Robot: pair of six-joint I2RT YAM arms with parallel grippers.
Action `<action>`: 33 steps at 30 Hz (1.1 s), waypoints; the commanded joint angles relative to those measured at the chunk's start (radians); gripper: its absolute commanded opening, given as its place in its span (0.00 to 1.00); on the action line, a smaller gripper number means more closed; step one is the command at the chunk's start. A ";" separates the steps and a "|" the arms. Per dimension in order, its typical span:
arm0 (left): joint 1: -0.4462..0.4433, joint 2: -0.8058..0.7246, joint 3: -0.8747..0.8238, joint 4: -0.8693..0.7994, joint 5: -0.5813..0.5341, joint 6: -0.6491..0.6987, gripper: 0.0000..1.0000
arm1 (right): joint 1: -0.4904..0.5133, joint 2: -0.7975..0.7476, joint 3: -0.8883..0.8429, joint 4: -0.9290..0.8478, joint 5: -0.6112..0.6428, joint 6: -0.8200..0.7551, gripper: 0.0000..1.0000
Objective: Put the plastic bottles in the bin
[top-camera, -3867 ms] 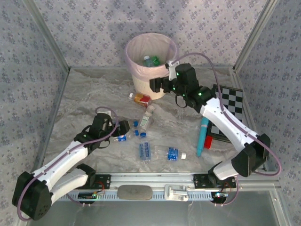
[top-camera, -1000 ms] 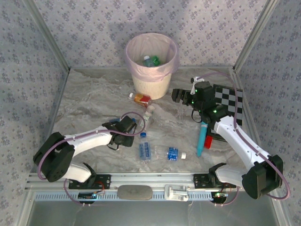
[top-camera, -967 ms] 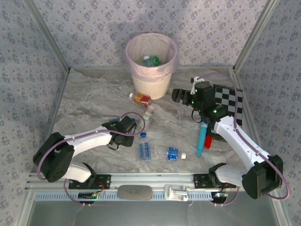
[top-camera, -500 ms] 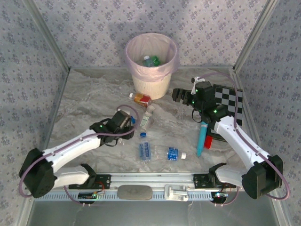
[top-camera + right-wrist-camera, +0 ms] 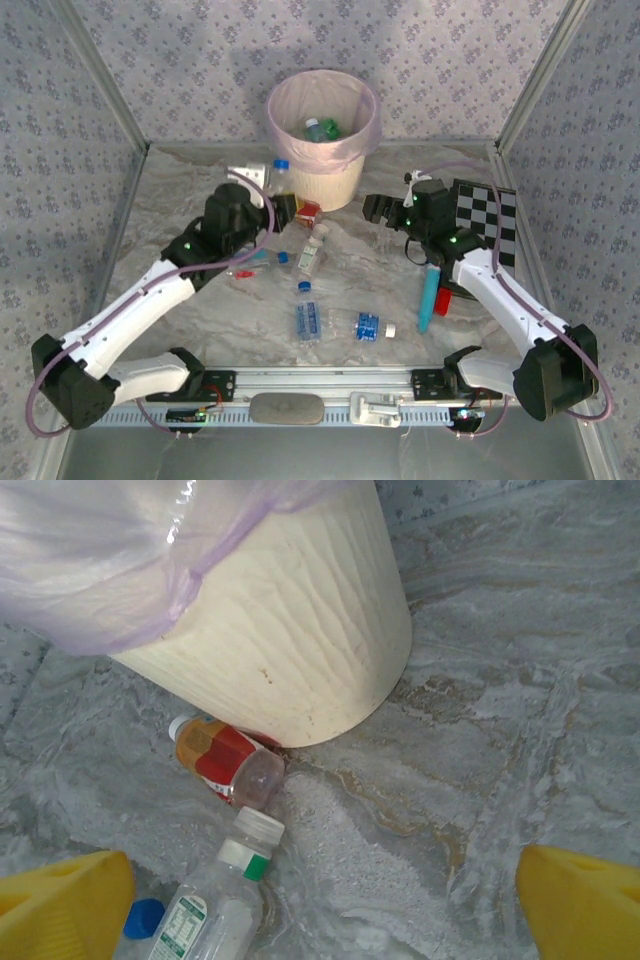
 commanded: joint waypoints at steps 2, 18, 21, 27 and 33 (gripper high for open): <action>0.056 0.113 0.186 0.101 0.136 0.075 0.48 | 0.000 0.003 -0.043 0.032 -0.049 0.064 1.00; 0.118 0.721 1.048 -0.202 0.195 0.275 0.49 | 0.023 -0.091 -0.129 -0.011 -0.034 0.087 1.00; 0.130 0.866 1.260 -0.325 0.191 0.280 0.49 | 0.023 -0.112 -0.132 -0.029 -0.025 0.083 1.00; 0.136 1.121 1.639 -0.562 0.188 0.278 0.52 | 0.023 -0.160 -0.151 -0.056 0.000 0.073 1.00; 0.141 1.172 1.634 -0.571 0.185 0.263 0.54 | 0.019 -0.175 -0.163 -0.067 0.003 0.071 1.00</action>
